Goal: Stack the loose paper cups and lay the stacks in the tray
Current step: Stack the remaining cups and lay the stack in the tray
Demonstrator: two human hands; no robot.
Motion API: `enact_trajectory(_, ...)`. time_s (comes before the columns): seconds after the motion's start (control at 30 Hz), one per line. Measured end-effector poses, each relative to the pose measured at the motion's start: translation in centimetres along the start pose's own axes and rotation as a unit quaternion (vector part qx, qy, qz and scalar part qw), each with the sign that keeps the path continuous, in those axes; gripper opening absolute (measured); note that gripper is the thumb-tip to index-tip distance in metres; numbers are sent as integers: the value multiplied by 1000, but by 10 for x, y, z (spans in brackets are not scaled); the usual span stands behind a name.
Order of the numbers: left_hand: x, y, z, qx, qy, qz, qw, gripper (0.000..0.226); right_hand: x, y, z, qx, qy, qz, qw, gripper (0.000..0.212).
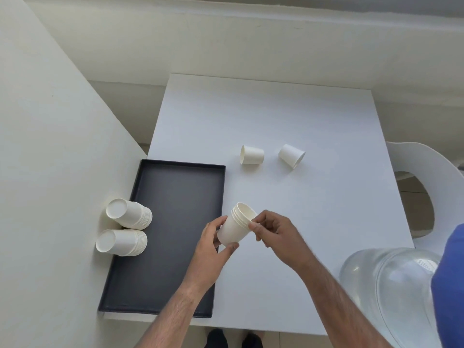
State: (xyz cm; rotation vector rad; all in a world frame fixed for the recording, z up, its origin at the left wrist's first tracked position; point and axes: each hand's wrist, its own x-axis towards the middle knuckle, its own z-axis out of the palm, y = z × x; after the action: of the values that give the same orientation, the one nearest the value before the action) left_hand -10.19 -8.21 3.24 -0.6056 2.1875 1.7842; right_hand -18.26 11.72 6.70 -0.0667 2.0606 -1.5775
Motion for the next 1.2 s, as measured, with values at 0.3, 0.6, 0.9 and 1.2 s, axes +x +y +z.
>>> enact_trajectory(0.3,-4,-9,2,-22,-3,-23,999,68,18,-3,-13,7,-29,26,999,22)
enact_trajectory(0.6,3,-14,-6,-63,10,-31,997,63,139,-13,-42,-366,38,-29,929,43)
enact_trajectory(0.9,1,-26,-18,-82,31,-45,995,62,222,-29,-29,-649,-12,-34,760,58)
enact_trajectory(1.2,-1,-35,-29,-71,42,-60,995,62,239,-30,-30,-706,7,-15,708,33)
